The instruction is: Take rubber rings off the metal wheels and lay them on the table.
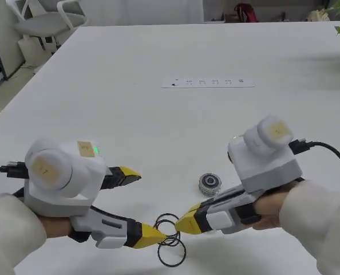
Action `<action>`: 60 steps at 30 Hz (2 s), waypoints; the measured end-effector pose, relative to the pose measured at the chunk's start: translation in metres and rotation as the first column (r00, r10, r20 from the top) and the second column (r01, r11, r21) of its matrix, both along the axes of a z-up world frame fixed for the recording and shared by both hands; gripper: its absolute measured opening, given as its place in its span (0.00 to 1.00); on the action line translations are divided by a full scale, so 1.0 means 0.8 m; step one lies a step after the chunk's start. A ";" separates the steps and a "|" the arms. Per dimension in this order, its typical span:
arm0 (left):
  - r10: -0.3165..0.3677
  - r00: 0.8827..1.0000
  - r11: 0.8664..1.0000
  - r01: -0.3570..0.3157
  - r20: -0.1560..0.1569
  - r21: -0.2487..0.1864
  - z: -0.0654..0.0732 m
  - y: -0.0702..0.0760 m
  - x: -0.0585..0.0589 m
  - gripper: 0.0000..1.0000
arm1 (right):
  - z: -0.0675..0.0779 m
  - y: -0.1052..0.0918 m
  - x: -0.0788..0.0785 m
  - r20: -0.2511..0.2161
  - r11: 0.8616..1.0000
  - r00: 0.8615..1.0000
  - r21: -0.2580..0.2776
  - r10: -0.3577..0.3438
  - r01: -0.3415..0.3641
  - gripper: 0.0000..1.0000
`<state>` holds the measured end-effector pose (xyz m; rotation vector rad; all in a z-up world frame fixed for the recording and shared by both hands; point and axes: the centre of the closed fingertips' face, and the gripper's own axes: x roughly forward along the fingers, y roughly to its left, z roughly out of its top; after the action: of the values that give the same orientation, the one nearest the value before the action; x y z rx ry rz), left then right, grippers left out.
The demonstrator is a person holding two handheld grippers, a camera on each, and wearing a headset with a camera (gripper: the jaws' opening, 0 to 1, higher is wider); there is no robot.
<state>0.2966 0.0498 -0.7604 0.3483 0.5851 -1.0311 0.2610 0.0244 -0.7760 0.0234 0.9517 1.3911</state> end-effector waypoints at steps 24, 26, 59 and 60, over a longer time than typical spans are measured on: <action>-0.034 0.999 0.999 0.035 -0.017 0.035 -0.008 -0.003 -0.008 0.73 | -0.014 -0.018 0.029 0.124 0.996 0.991 -0.071 -0.041 0.050 0.07; -0.035 0.999 0.999 0.035 -0.017 0.036 -0.009 -0.003 -0.008 0.73 | -0.010 -0.019 0.032 0.133 0.996 0.990 -0.063 -0.047 0.056 0.08; -0.030 0.999 0.999 0.030 -0.017 0.025 -0.004 -0.004 -0.009 0.74 | 0.068 -0.062 0.077 0.383 0.991 0.914 0.035 -0.134 0.131 0.52; -0.028 0.999 0.999 0.029 -0.016 0.022 -0.003 -0.004 -0.009 0.74 | 0.070 -0.065 0.077 0.389 0.990 0.911 0.038 -0.137 0.133 0.54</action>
<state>0.2897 0.0464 -0.7624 0.3697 0.6074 -1.0561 0.3229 -0.0280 -0.7197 -0.1730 0.5958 1.2130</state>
